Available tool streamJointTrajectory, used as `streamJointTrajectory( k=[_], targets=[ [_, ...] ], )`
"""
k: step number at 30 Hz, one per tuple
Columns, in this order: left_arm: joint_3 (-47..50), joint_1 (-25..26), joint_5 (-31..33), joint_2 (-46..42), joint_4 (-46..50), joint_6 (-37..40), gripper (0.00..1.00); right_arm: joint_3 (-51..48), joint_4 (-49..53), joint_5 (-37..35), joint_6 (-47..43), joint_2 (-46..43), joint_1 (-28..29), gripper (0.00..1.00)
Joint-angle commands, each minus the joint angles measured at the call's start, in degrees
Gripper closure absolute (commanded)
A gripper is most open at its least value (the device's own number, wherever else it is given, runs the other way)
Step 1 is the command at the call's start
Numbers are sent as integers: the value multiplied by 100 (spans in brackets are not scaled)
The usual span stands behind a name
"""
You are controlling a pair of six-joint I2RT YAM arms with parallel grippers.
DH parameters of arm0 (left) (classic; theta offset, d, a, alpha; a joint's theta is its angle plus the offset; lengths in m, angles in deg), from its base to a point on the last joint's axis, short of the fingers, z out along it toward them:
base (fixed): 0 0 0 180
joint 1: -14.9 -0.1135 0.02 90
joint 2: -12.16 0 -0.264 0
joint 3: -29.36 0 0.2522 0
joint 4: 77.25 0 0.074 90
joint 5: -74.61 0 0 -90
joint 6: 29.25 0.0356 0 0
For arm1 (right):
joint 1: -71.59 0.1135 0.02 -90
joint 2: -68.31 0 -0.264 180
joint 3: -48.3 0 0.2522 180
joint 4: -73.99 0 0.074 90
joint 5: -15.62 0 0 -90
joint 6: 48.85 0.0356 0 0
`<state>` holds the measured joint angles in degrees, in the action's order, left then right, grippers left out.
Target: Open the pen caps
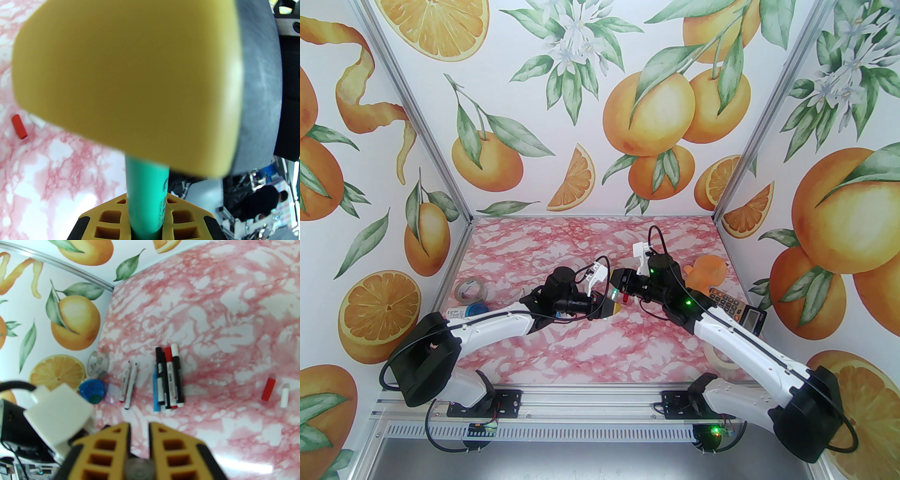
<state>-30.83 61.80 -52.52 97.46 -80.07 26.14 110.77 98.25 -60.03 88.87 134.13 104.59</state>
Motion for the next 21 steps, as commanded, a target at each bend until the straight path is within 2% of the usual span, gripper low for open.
streamJointTrajectory(
  k=[1, 4, 9, 13, 16, 21],
  targets=[
    [-223, 90, 662, -252, 775, 501, 94, -100, 109, -608, 187, -222, 12, 87],
    [-259, 194, 855, -266, 982, 677, 95, -136, 93, -846, 268, -283, 8, 87],
    [-193, 276, 535, -122, 752, 594, 96, -203, -157, -962, 227, -358, 8, 87],
    [-73, 276, 151, -92, 434, 465, 96, -478, -1029, -440, -43, -474, -68, 86],
    [-70, 272, 4, -151, 533, 537, 95, -538, -1290, 19, -112, -431, -271, 86],
    [-41, 276, -178, -208, 529, 535, 95, -586, -1478, 335, -226, -475, -505, 85]
  ],
)
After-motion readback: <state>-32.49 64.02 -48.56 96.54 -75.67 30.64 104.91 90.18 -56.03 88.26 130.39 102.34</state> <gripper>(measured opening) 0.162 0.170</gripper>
